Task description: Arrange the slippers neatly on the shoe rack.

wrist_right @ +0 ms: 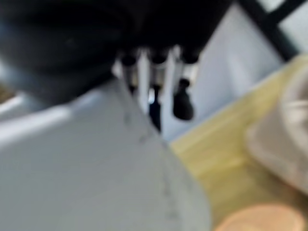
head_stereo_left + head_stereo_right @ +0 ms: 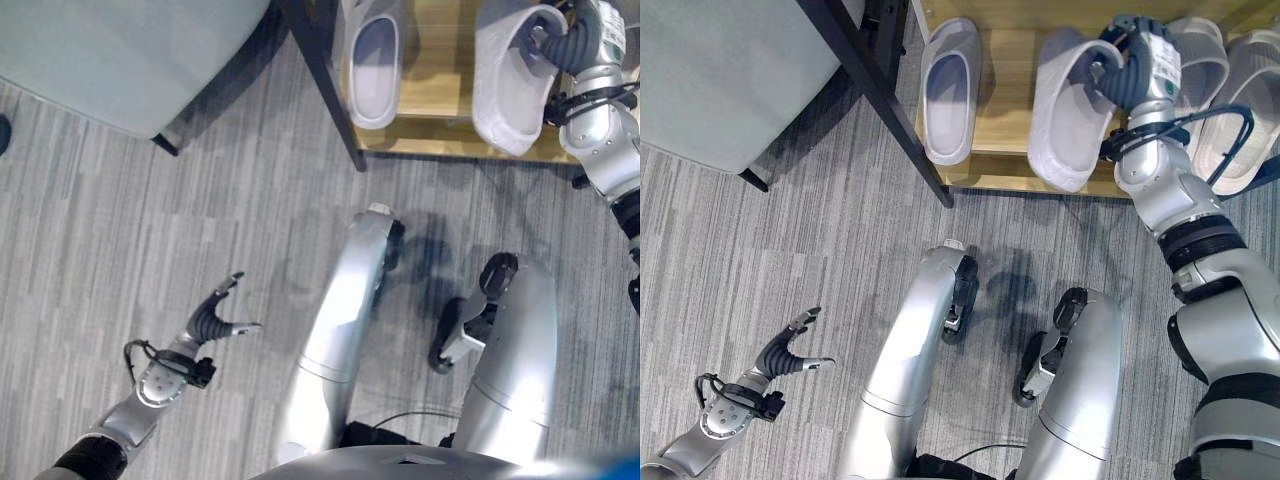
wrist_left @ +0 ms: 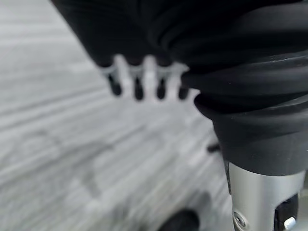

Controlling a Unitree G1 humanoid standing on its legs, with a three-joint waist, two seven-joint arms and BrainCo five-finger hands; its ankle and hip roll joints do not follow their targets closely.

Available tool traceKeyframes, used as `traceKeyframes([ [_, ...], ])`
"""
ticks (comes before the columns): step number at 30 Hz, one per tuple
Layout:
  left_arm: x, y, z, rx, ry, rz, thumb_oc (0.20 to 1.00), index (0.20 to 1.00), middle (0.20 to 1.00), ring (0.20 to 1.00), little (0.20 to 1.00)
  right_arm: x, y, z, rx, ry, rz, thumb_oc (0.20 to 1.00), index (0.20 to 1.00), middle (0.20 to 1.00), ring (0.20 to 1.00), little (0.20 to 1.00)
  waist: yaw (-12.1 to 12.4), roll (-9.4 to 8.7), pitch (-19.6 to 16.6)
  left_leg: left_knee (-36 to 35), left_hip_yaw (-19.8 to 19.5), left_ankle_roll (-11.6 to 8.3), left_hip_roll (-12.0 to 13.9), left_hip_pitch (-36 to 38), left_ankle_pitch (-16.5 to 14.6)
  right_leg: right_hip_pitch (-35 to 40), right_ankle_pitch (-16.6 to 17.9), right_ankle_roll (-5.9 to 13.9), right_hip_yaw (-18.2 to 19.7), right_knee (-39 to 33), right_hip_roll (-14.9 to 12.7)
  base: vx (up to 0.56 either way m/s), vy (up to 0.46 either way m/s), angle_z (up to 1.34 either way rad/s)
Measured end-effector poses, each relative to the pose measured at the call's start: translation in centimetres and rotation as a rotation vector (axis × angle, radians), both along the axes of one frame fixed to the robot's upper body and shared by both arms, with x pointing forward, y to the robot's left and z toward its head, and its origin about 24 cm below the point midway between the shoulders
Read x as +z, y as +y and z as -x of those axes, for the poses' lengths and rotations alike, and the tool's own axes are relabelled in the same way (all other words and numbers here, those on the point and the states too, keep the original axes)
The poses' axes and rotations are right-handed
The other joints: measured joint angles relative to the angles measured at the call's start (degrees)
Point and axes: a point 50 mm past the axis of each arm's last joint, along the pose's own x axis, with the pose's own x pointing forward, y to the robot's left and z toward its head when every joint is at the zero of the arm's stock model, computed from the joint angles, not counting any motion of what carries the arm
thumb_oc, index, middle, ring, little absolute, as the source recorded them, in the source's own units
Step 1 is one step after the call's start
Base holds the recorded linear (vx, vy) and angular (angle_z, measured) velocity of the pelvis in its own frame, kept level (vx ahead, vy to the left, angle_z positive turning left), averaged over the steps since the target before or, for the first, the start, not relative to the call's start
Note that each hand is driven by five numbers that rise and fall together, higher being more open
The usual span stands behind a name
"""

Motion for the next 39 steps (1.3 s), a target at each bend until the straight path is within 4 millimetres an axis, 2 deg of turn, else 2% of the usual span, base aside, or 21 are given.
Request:
traceKeyframes([
  [8, -2.3, -1.0, 1.7, -0.091, 0.141, -0.010, 1.000, 1.000, 1.000, 1.000, 1.000, 3.3, 1.0, -0.3, -0.105, -0.043, 0.214, 0.200, 0.200, 0.200, 0.200, 0.200, 1.08, -0.23, 0.18, 0.03, -0.01, 0.03, -0.78, -0.46, -0.21, 0.21, -0.88, 0.42, -0.15, -0.01, -0.68, 0.03, 0.026, 0.04],
  [13, -2.6, -0.9, 1.9, -0.079, 0.160, -0.014, 1.000, 1.000, 1.000, 1.000, 1.000, 3.3, -0.3, -0.6, -0.207, -0.016, 0.264, 0.200, 0.200, 0.200, 0.200, 0.200, 1.12, -0.24, 0.19, 0.89, -0.39, 0.36, -0.85, -0.46, -0.79, 0.85, -1.04, 0.61, -0.59, 0.03, -0.58, 0.02, 0.023, -0.02],
  [19, -2.9, -0.8, 2.0, -0.067, 0.171, -0.014, 1.000, 1.000, 1.000, 1.000, 1.000, 3.1, -0.5, -0.7, -0.237, -0.004, 0.302, 0.200, 0.200, 0.200, 0.200, 0.200, 0.82, -0.34, 0.25, 1.46, -0.37, 0.50, -0.68, -0.54, -0.89, 0.96, -1.12, 0.78, -0.56, 0.51, -0.53, 0.00, 0.000, 0.00],
  [26, -3.6, -1.8, 2.5, -0.092, 0.201, 0.004, 1.000, 1.000, 1.000, 1.000, 1.000, 2.8, -0.7, -0.9, -0.261, 0.007, 0.303, 0.200, 0.200, 0.200, 0.200, 0.200, 0.63, -0.64, 0.36, 1.80, -0.44, 0.58, -0.60, -1.54, -0.95, 0.02, -1.14, 0.76, -0.62, 0.73, -0.47, 0.00, 0.000, 0.00],
  [27, -3.6, -1.8, 2.5, -0.092, 0.200, 0.004, 1.000, 1.000, 1.000, 1.000, 1.000, 2.8, -0.6, -0.9, -0.261, 0.007, 0.303, 0.944, 0.944, 0.944, 0.944, 0.944, 0.63, -0.64, 0.36, 1.90, -0.48, 0.60, -0.59, -1.56, -1.04, 0.02, -1.15, 0.77, -0.65, 0.75, -0.42, 0.02, 0.013, -0.05],
  [28, -3.6, -1.8, 2.5, -0.090, 0.199, 0.004, 1.000, 1.000, 1.000, 1.000, 1.000, 2.9, -0.6, -0.8, -0.263, -0.003, 0.300, 1.000, 1.000, 1.000, 1.000, 1.000, 0.61, -0.64, 0.36, 2.31, -0.55, 0.64, -0.55, -1.55, -1.23, 0.10, -1.15, 0.77, -0.66, 0.96, -0.26, 0.02, 0.013, -0.05],
  [31, -3.6, -1.8, 2.5, -0.090, 0.199, 0.004, 1.000, 1.000, 1.000, 1.000, 1.000, 2.7, -0.6, -0.9, -0.266, -0.005, 0.288, 1.000, 1.000, 1.000, 1.000, 1.000, 0.51, -0.64, 0.36, 2.69, -0.56, 0.65, -0.45, -1.55, -1.24, 0.14, -1.15, 0.77, -0.65, 1.35, -0.19, 0.00, 0.003, -0.02],
  [36, -4.7, -1.6, 3.0, -0.048, 0.240, 0.012, 1.000, 1.000, 1.000, 1.000, 1.000, 1.9, 0.8, -1.8, -0.218, 0.015, 0.185, 1.000, 1.000, 1.000, 1.000, 1.000, 0.42, -0.64, 0.35, 2.60, -0.55, 0.49, -0.36, -1.71, -1.18, -0.16, -1.17, 0.72, -0.63, 1.73, -0.26, 0.00, -0.002, 0.02],
  [39, -4.9, -1.6, 3.3, -0.043, 0.256, 0.009, 1.000, 1.000, 1.000, 1.000, 1.000, 1.7, 0.4, -2.0, -0.229, 0.034, 0.111, 1.000, 1.000, 1.000, 1.000, 1.000, 0.91, -0.64, 0.35, 2.57, -0.53, 0.46, -0.51, -1.69, -1.17, -0.14, -1.43, 0.68, -0.67, 1.88, -0.46, -0.01, -0.001, 0.03],
])
